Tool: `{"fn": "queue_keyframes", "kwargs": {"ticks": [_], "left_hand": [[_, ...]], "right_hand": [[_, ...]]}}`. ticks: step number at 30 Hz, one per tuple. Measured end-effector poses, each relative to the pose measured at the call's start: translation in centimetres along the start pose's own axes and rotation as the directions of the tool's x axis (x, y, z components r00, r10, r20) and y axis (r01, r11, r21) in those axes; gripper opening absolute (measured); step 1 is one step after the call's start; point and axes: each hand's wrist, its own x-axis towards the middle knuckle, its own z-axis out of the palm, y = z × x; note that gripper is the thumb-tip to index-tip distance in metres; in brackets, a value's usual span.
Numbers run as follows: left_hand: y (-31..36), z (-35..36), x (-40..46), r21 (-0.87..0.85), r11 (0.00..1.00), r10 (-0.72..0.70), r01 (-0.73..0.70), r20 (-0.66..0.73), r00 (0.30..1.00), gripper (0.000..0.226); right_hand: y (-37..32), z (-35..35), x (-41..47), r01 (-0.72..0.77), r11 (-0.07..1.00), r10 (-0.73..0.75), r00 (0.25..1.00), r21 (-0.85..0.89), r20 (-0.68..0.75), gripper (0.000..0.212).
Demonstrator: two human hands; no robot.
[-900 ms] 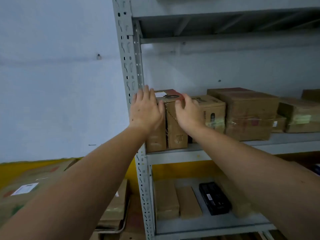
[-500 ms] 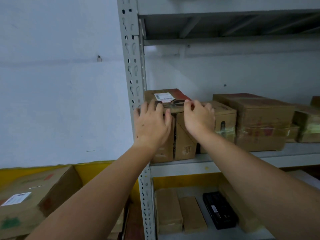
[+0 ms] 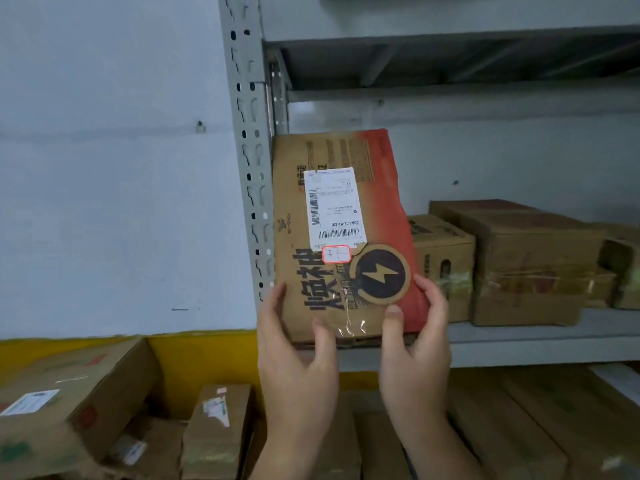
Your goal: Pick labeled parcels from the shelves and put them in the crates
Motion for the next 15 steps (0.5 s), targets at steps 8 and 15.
{"fn": "queue_keyframes", "kwargs": {"ticks": [8, 15], "left_hand": [[-0.8, -0.4, -1.6, 0.008, 1.0, -0.017, 0.017, -0.015, 1.0, 0.068], [1.3, -0.1, 3.0, 0.222, 0.969, 0.094, -0.105, 0.058, 0.994, 0.056]], "right_hand": [[1.0, -0.8, -1.2, 0.019, 0.999, -0.018, 1.0, 0.048, -0.015, 0.045], [-0.9, -0.1, 1.9, 0.036, 0.999, -0.032, 0.992, -0.028, 0.122, 0.042]]}}
